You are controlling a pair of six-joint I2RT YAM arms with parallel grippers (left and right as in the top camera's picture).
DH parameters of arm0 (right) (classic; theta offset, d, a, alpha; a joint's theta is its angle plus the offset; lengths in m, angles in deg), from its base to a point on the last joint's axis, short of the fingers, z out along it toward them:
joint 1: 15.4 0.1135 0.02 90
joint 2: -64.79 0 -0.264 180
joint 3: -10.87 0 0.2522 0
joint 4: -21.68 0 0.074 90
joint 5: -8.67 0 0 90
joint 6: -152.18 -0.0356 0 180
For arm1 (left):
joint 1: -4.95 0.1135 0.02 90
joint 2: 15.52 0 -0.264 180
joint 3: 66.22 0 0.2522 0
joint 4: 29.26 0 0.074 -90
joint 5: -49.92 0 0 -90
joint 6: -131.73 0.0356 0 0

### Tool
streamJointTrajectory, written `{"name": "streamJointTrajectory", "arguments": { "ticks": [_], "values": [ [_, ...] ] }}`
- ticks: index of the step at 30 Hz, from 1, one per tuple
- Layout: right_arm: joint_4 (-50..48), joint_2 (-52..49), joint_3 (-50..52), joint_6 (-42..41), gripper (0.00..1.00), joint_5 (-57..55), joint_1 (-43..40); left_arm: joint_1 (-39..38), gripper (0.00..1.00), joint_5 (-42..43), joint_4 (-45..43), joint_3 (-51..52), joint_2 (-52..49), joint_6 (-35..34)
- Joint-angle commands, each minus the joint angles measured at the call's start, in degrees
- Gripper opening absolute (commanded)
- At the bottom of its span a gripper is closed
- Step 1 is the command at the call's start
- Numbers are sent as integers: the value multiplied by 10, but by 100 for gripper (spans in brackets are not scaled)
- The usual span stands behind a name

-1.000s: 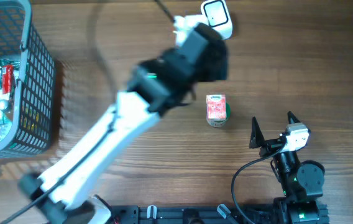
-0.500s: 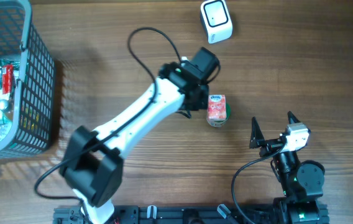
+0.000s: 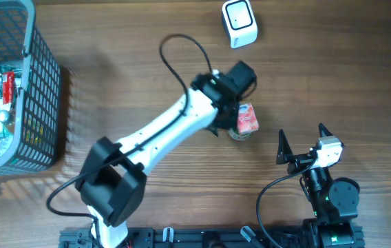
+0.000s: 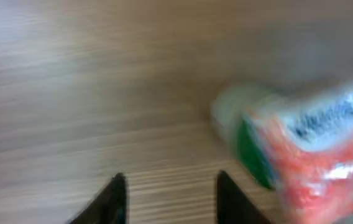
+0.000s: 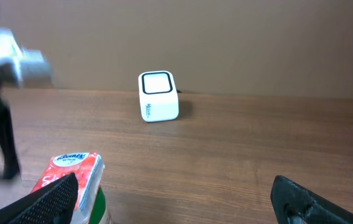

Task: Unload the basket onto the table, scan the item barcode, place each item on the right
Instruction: 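Carry the jar to the table centre and release it, left gripper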

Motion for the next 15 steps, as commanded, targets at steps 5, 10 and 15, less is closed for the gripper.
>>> {"name": "streamJointTrajectory", "arguments": {
  "ticks": [5, 10, 15],
  "values": [
    [-2, 2, 1, -6, 100, 6, 2, 304, 100, -204, 119, -365, 145, 95],
    [-2, 2, 1, -6, 100, 6, 2, 603, 100, -179, 158, -371, 185, 97],
    [-2, 2, 1, -6, 100, 6, 2, 772, 100, -74, 183, -314, 142, 139]
  ]
}}
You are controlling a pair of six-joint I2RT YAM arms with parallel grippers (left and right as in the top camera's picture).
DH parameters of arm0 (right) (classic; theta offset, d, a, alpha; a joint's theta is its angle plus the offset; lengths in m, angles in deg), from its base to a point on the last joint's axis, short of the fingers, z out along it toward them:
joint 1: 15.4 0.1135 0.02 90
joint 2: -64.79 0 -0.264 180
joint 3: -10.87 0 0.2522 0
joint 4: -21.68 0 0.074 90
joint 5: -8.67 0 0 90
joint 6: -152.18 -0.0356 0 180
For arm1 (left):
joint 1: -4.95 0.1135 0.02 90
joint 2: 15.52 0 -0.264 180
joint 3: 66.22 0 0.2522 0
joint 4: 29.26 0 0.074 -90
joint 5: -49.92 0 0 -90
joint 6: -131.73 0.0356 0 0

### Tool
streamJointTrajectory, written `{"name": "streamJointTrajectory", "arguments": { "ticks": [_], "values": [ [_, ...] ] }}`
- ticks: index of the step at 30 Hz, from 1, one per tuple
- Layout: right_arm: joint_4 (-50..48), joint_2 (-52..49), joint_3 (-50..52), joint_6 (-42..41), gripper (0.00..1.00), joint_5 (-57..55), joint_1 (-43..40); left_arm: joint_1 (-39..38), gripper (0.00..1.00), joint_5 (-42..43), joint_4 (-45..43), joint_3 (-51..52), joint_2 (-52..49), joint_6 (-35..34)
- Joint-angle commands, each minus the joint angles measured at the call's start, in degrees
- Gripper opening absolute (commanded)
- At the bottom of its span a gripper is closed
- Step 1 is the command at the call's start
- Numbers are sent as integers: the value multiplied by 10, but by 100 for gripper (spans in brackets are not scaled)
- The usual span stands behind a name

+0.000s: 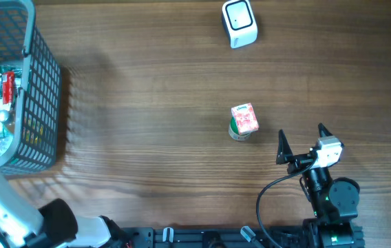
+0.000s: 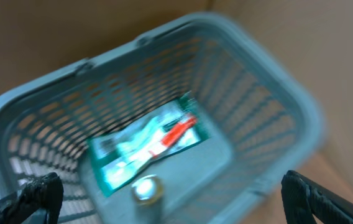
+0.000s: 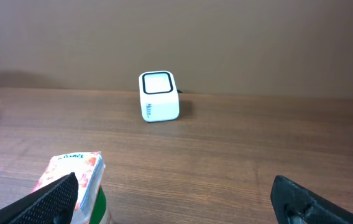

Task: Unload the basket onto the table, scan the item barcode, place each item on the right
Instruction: 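Carry the jar to the table centre and release it, left gripper, then reach into the basket and grasp the Vim soap bottle, left gripper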

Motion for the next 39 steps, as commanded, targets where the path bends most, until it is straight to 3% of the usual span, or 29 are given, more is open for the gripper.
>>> {"name": "streamJointTrajectory", "arguments": {
  "ticks": [1, 6, 11, 16, 18, 19, 26, 31, 39],
  "values": [
    [-2, 2, 1, -7, 100, 4, 2, 66, 100, 62, 12, 58, -38, 37],
    [-2, 2, 1, -7, 100, 4, 2, 79, 100, 97, -44, 239, -69, 150],
    [-2, 2, 1, -7, 100, 4, 2, 79, 100, 124, -168, 398, -75, 281],
    [-2, 2, 1, -6, 100, 4, 2, 79, 85, 161, -261, 453, -75, 364],
    [-2, 2, 1, -6, 100, 4, 2, 79, 76, 166, -291, 473, -75, 364],
    [-2, 2, 1, -6, 100, 4, 2, 79, 64, 166, -293, 478, -75, 364],
    [-2, 2, 1, -6, 100, 4, 2, 79, 36, 166, -290, 478, -75, 364],
    [-2, 2, 1, -6, 100, 4, 2, 79, 25, 166, -293, 478, -75, 331],
    [-2, 2, 1, -6, 100, 4, 2, 79, 24, 166, -349, 477, -14, 301]
  ]
}}
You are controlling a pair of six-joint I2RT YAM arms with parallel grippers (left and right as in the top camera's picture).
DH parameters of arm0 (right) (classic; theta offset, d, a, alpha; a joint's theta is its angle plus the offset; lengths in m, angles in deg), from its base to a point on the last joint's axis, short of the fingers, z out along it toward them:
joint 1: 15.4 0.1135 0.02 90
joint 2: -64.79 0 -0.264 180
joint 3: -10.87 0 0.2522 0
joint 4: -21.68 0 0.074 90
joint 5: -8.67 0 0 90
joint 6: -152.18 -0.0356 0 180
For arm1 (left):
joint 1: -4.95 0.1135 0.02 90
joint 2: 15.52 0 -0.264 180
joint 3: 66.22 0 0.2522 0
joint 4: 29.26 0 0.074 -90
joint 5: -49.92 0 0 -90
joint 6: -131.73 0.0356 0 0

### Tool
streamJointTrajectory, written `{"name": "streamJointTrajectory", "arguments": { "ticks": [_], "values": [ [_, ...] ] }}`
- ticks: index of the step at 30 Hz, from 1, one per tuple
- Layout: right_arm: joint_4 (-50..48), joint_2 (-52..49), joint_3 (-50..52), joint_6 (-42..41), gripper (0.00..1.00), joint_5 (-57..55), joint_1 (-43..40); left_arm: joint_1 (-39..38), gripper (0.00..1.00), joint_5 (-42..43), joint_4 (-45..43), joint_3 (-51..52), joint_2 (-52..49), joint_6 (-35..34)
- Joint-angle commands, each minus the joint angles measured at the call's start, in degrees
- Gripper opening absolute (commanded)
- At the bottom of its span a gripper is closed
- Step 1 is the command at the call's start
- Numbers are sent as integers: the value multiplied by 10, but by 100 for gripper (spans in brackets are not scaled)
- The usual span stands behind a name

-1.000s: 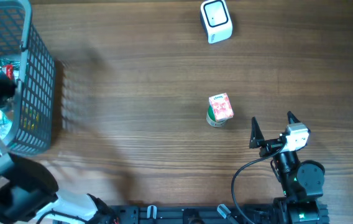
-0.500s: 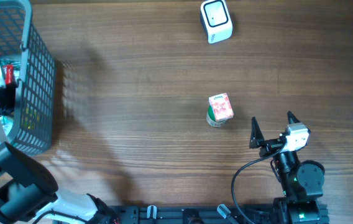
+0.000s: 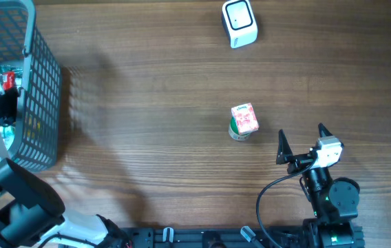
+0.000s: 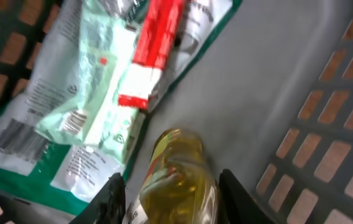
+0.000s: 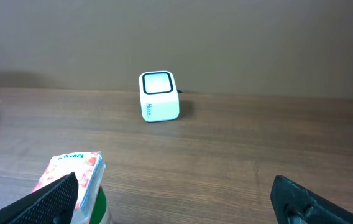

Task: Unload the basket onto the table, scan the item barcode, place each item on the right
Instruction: 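Reach into the basket and grasp the Vim soap bottle, left gripper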

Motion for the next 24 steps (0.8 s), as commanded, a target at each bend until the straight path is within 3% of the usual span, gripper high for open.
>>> {"name": "streamJointTrajectory", "arguments": {
  "ticks": [1, 6, 9, 14, 16, 20, 24],
  "values": [
    [-2, 2, 1, -6, 100, 4, 2, 1, 24, 1, -42, 1, 78, -16],
    [-2, 2, 1, -6, 100, 4, 2, 1, 25, 1, -155, -18, 203, -95],
    [-2, 2, 1, -7, 100, 4, 2, 0, 22, 16, -209, -46, 282, -107],
    [-2, 2, 1, -6, 100, 4, 2, -66, 20, 26, -214, -82, 377, -143],
    [-2, 2, 1, -6, 100, 4, 2, -132, 19, 26, -185, -82, 408, -161],
    [-2, 2, 1, -7, 100, 4, 2, -275, 19, 26, -32, -81, 426, -223],
    [-2, 2, 1, -6, 100, 4, 2, -430, 14, 24, 104, -81, 373, -271]
  ]
}}
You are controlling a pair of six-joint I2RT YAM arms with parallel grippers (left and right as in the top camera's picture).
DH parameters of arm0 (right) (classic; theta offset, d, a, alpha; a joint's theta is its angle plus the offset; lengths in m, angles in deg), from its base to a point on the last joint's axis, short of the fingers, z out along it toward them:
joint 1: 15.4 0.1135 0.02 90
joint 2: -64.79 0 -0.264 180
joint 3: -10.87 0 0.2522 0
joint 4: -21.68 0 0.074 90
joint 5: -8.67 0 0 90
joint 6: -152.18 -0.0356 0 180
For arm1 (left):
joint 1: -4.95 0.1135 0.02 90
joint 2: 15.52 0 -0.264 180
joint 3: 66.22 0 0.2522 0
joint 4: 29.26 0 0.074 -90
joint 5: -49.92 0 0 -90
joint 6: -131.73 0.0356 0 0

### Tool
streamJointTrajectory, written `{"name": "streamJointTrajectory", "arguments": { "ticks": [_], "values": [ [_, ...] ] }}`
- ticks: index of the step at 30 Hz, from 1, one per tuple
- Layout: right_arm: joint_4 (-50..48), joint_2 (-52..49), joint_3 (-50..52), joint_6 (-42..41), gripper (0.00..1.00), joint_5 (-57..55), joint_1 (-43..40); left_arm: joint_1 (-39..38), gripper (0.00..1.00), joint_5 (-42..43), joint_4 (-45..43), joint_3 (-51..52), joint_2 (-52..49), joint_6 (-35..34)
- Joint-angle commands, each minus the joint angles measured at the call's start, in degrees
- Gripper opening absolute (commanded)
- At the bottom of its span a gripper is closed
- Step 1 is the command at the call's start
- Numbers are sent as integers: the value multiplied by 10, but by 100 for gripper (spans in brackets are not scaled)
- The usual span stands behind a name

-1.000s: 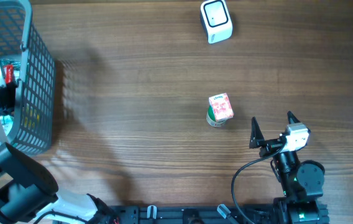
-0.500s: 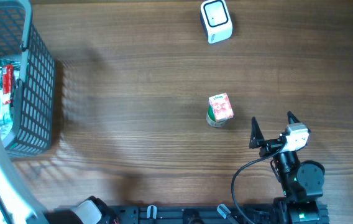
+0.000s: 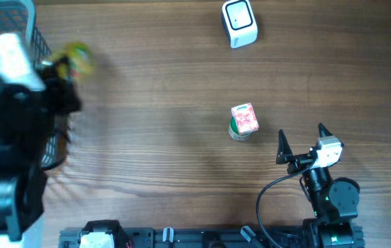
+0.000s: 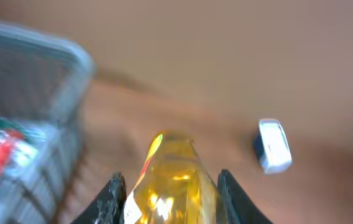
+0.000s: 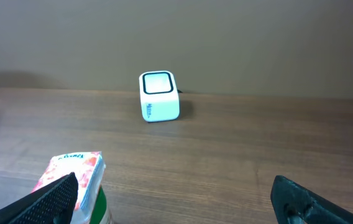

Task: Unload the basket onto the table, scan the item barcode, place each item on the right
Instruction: 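Reach into the basket and grasp the Vim soap bottle, left gripper, then place the Vim bottle beside the jar, left gripper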

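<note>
A yellow, clear bottle [image 4: 171,177] sits between my left gripper's [image 4: 170,202] fingers, which are shut on it. The overhead view shows that bottle [image 3: 76,56] blurred, raised beside the grey basket [image 3: 36,38], with the left arm big and close to the camera. The white scanner [image 3: 239,23] stands at the table's far side, and the left wrist view has the scanner [image 4: 273,146] ahead to the right. My right gripper [image 3: 300,142] rests wide open at the near right, holding nothing.
A pink packet [image 3: 244,118] lies on a green-and-white can [image 3: 235,132] in the table's middle, close to my right gripper's left finger [image 5: 57,198]. The basket [image 4: 30,118] holds green and red packets. The scanner [image 5: 158,96] faces up behind them.
My left gripper was down in the basket with its fingers around the yellow bottle. Now it holds the bottle up outside the basket, by its right side. The right arm is unchanged.
My left gripper was first beside the pink packet and can in mid-table, holding nothing. Then it hung wide open above the basket. After that it was inside the basket around the yellow bottle, and now the bottle is out, shut in its fingers.
</note>
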Motion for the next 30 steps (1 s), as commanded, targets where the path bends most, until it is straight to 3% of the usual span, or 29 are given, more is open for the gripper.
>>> {"name": "streamJointTrajectory", "arguments": {
  "ticks": [1, 5, 9, 11, 14, 17, 26, 28, 30],
  "values": [
    [-2, 2, 1, -7, 100, 4, 2, -114, 15, 0, 58, -5, -68, -41],
    [-2, 2, 1, -7, 100, 4, 2, -256, 16, -26, 89, -5, -217, -84],
    [-2, 2, 1, -7, 100, 4, 2, -341, 17, -38, 54, -5, -347, -133],
    [-2, 2, 1, -7, 100, 4, 2, -377, 19, -85, 23, -5, -408, -161],
    [-2, 2, 1, -7, 100, 4, 2, -410, 19, -102, -21, -5, -452, -163],
    [-2, 2, 1, -7, 100, 4, 2, -429, 18, -171, -32, -5, -470, -189],
    [-2, 2, 1, -6, 100, 4, 2, -436, 23, -129, -63, -1, -513, -189],
    [-2, 2, 1, -7, 100, 4, 2, -436, 35, -123, -64, -1, -513, -189],
    [-2, 2, 1, -7, 100, 4, 2, -436, 64, -123, -63, -1, -513, -189]
  ]
}}
